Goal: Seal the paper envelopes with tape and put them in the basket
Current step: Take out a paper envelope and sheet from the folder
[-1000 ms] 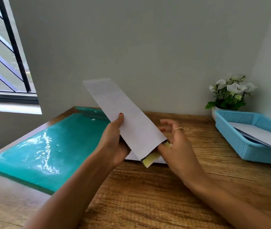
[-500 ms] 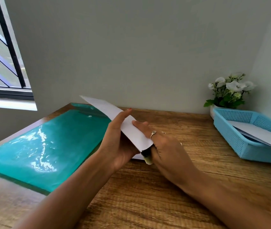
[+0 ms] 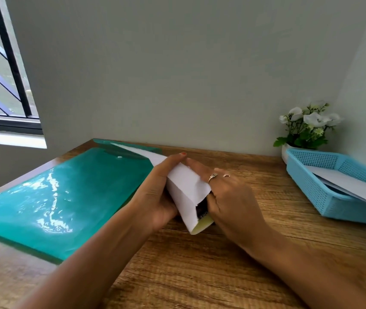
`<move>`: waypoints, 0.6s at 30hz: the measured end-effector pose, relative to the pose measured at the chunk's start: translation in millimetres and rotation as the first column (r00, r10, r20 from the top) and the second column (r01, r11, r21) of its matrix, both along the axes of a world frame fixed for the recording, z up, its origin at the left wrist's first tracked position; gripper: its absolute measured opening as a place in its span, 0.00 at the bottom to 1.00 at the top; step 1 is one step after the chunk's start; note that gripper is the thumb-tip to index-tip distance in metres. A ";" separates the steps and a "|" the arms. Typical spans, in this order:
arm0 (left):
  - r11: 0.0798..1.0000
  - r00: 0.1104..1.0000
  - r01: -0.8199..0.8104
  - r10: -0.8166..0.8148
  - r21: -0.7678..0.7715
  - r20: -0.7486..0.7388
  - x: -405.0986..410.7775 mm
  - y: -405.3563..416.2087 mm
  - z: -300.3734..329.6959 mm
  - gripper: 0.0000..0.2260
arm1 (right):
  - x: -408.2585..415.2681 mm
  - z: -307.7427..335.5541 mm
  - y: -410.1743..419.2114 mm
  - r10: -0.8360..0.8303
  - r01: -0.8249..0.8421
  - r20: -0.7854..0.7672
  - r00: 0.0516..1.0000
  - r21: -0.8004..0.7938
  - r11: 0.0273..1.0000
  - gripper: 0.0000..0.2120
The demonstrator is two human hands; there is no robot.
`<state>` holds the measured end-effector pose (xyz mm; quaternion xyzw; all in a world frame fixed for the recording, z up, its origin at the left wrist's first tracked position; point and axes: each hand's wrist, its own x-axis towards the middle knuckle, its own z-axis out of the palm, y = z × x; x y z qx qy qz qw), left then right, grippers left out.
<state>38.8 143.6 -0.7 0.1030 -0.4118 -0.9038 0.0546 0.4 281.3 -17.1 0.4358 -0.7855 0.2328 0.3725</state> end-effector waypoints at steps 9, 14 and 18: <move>0.962 0.969 -0.234 0.242 0.143 -0.042 1.6 -33.4 13.1 0.14 | -25.5 23.4 18.8 -0.241 -0.007 0.527 0.815 0.425 0.905 0.37; 0.954 0.966 -0.250 0.257 0.168 -0.024 2.7 -39.3 11.9 0.12 | -33.0 21.2 32.8 -0.506 -0.099 0.579 0.639 0.715 0.692 0.40; 0.954 0.970 -0.236 0.244 0.183 -0.019 2.2 -40.5 10.1 0.09 | -33.1 26.6 29.0 -0.485 -0.089 0.584 0.651 0.693 0.715 0.39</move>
